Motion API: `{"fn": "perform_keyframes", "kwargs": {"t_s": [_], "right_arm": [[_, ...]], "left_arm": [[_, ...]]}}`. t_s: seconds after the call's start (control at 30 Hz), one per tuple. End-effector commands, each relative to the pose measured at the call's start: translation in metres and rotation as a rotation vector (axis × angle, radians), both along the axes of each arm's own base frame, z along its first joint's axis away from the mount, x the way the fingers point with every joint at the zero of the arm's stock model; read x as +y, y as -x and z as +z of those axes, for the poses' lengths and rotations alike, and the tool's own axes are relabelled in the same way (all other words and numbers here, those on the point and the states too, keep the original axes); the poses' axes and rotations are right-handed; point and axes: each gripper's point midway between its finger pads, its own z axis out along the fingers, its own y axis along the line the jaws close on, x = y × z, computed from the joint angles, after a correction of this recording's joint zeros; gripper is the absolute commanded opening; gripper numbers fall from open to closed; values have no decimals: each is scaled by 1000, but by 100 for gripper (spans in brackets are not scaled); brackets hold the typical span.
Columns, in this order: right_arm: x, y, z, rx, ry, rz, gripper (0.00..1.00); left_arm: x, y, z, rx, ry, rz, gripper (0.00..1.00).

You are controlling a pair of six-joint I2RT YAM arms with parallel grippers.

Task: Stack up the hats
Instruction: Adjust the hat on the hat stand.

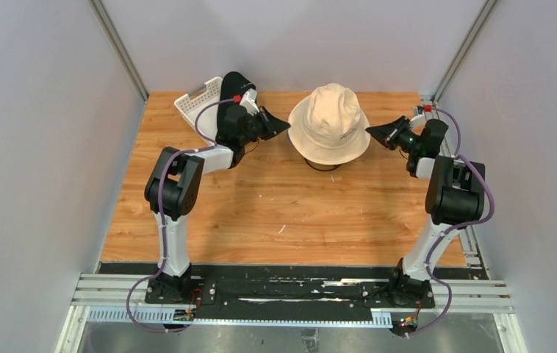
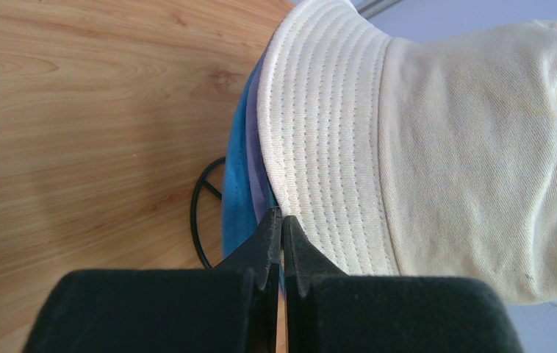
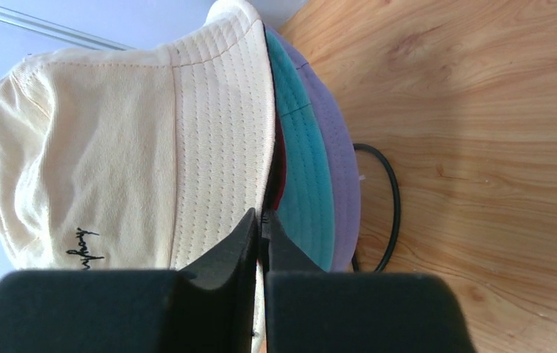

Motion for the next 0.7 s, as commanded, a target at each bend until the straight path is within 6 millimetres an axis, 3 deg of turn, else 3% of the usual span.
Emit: {"fn": "perform_keyframes", "kwargs": {"t_s": [0.0, 0.1, 0.47, 0.67], "right_arm": [[-2, -2, 21, -73, -23, 28, 0], [-5, -1, 15, -51, 44, -6, 0], [6, 7, -38, 188, 664, -56, 1], [10, 8, -70, 297, 814, -45, 1]], "left_arm": [[4, -8, -3, -4, -11, 9, 0], [6, -9, -8, 9, -34, 22, 0], [13, -15, -37, 84, -116, 59, 0], [15, -17, -54, 118, -155, 68, 0]]}}
